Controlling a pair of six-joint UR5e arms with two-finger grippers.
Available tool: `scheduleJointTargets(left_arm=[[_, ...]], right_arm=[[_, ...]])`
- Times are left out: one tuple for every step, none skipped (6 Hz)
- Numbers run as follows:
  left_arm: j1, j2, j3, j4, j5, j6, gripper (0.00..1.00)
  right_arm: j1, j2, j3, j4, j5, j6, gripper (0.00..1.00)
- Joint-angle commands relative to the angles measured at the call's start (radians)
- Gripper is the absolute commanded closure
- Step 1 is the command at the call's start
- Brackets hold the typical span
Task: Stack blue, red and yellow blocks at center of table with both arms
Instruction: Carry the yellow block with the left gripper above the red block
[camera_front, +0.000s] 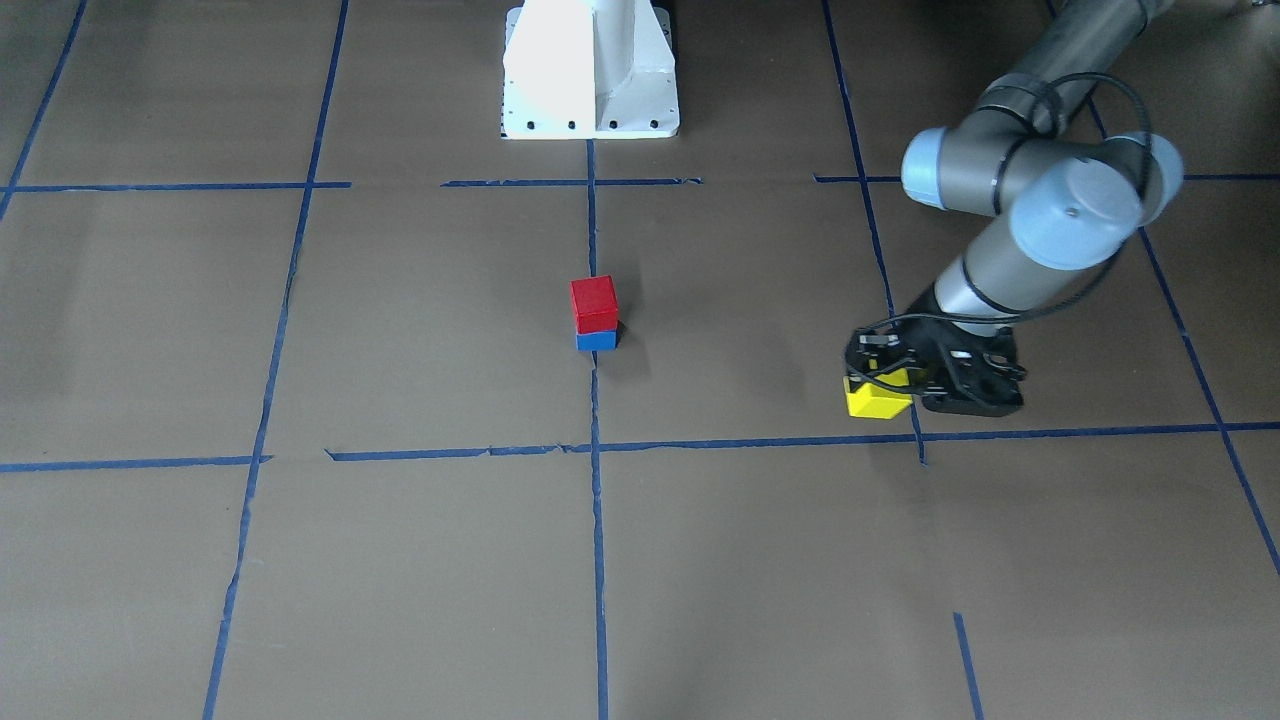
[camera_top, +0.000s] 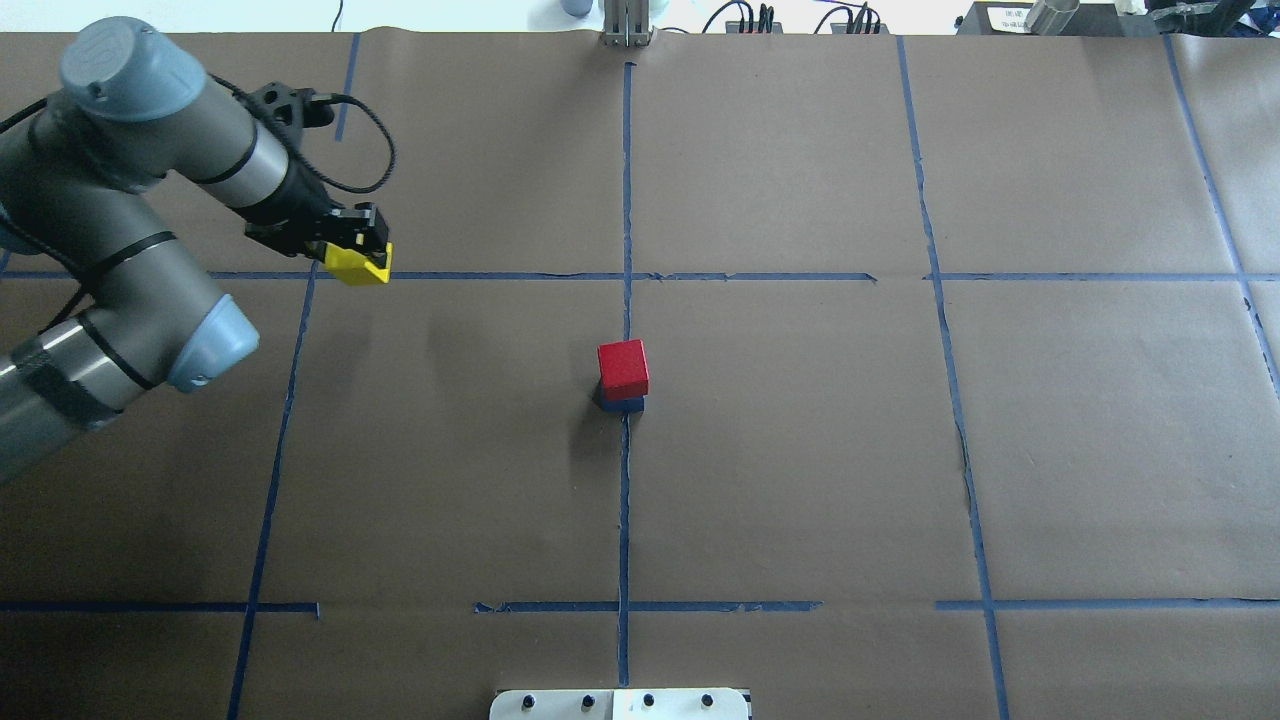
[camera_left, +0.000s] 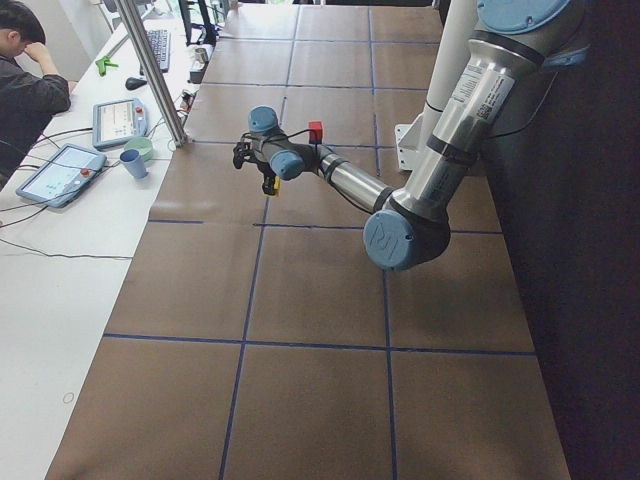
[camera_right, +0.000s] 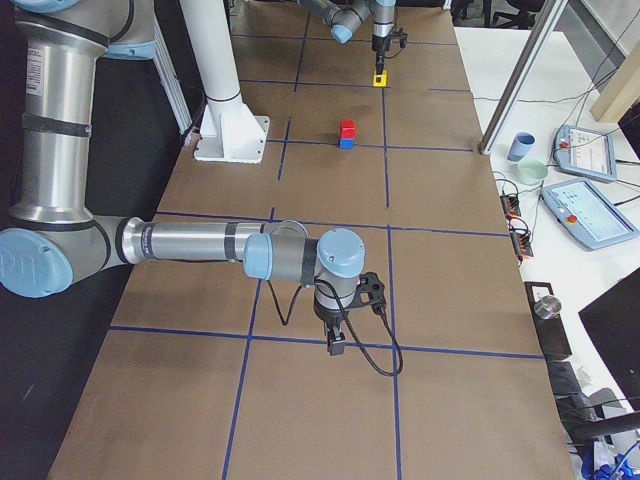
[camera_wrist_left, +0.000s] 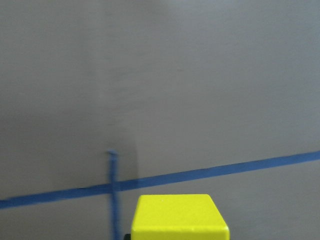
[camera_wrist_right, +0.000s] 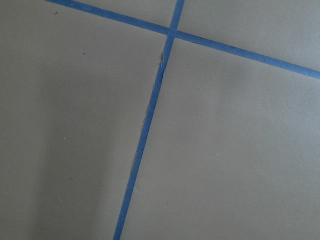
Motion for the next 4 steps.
scheduleJointTargets(left_arm=[[0.09,-0.142,-0.082,0.211,0.077,-0.173,0.96],[0.145,-0.206,-0.13,0.352,0.123,-0.222,0.95],[0.2,-0.274,-0.133,0.397,0.153,-0.298,0.95],[0.269,-0.306,-0.126,0.399,0.229,-0.343,0.95]], right_arm=[[0.0,0.0,-0.001,0.0,0.0,0.0,0.0],[0.0,0.0,0.002,0.0,0.0,0.001,0.0],[0.0,-0.002,0.002,0.0,0.0,0.001,0.0],[0.0,-0.002,0.004,0.0,0.0,0.001,0.0]])
